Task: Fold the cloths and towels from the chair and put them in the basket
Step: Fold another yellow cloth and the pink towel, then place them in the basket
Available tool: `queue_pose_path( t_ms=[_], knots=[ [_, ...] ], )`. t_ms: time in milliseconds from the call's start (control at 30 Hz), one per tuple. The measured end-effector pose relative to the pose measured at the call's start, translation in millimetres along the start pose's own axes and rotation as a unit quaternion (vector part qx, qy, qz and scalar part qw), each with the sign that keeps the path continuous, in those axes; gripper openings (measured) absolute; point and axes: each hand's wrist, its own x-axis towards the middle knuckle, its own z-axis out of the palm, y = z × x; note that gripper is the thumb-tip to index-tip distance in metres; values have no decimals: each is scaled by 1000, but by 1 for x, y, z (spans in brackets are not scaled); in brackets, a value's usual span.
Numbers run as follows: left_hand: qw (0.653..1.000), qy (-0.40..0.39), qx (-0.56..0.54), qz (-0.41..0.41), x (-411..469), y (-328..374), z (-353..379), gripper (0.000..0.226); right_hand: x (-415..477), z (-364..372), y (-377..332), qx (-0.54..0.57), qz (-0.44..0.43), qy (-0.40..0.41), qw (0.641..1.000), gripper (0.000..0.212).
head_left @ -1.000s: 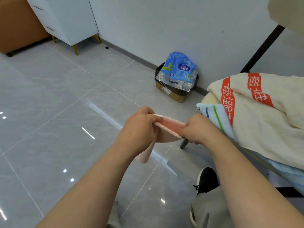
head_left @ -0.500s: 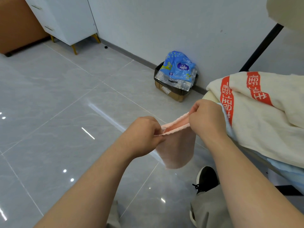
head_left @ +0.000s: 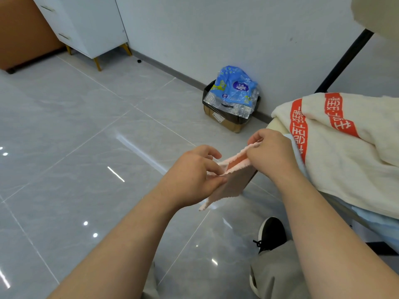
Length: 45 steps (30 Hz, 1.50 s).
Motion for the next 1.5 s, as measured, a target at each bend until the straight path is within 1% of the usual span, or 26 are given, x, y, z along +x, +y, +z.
queue_pose_path(
  t_ms=[67, 167, 367, 467, 567, 633, 733, 833, 900, 967, 1033, 1133, 1200, 1267, 1300, 1333, 1367, 1400, 1433, 1500],
  knots=[
    [1000, 26, 10, -3, 1, -1, 0, 14, 1, 2, 1, -1, -10, -9, 1000, 20],
    [999, 51, 6, -12, 3, -1, 0, 13, 2, 4, 2, -9, -22, 3, 1000, 18],
    [998, 53, 20, -32, 4, 1, 2, 6, 2, 4, 2, -12, -24, 19, 999, 18],
    [996, 62, 40, -55, 6, -1, 1, 16, 2, 5, 2, -11, -28, 18, 999, 20],
    [991, 87, 60, -78, 7, -3, -2, 22, 1, 4, 1, -6, -42, 22, 999, 22],
    [988, 106, 65, -91, 7, -3, -3, 21, 1, 4, 2, -5, -44, 20, 999, 23],
    [983, 130, 38, -121, 7, -3, -5, 8, 0, 4, 1, -2, -30, 10, 1000, 29],
    [981, 132, 30, -136, 6, -5, -7, 4, -1, -2, 0, 14, -1, 6, 1000, 37],
    [982, 129, 25, -136, 6, -5, -8, 8, -1, -7, -1, 25, 10, 15, 1000, 36],
    [982, 125, 27, -139, 6, -6, -9, 20, -1, -9, -2, 39, 18, 27, 999, 34],
    [983, 115, 33, -141, 6, -6, -10, 19, -1, -9, -4, 59, 33, 27, 997, 34],
    [977, 109, -26, -181, 7, -7, -11, 11, 0, -7, -5, 105, 51, -3, 993, 37],
    [967, 110, -80, -214, 8, -10, -12, 6, 0, -8, -5, 109, 39, -31, 993, 37],
    [954, 109, -150, -235, 9, -14, -13, 8, 0, -9, -5, 108, 5, -79, 991, 25],
    [948, 111, -171, -244, 9, -15, -14, 9, -2, -10, -5, 116, -17, -118, 986, 15],
    [946, 112, -172, -249, 9, -15, -15, 9, -7, -12, -6, 126, -34, -167, 977, 4],
    [949, 115, -154, -251, 9, -15, -16, 10, -9, -12, -5, 116, -56, -207, 970, 16],
    [952, 121, -133, -250, 9, -15, -17, 10, -11, -12, -4, 88, -83, -227, 966, 28],
    [953, 129, -118, -246, 9, -15, -18, 11, -9, -9, -2, 50, -113, -220, 968, 32],
    [954, 141, -113, -239, 9, -16, -19, 12, -7, -5, 1, 9, -152, -193, 969, 22]
  ],
)
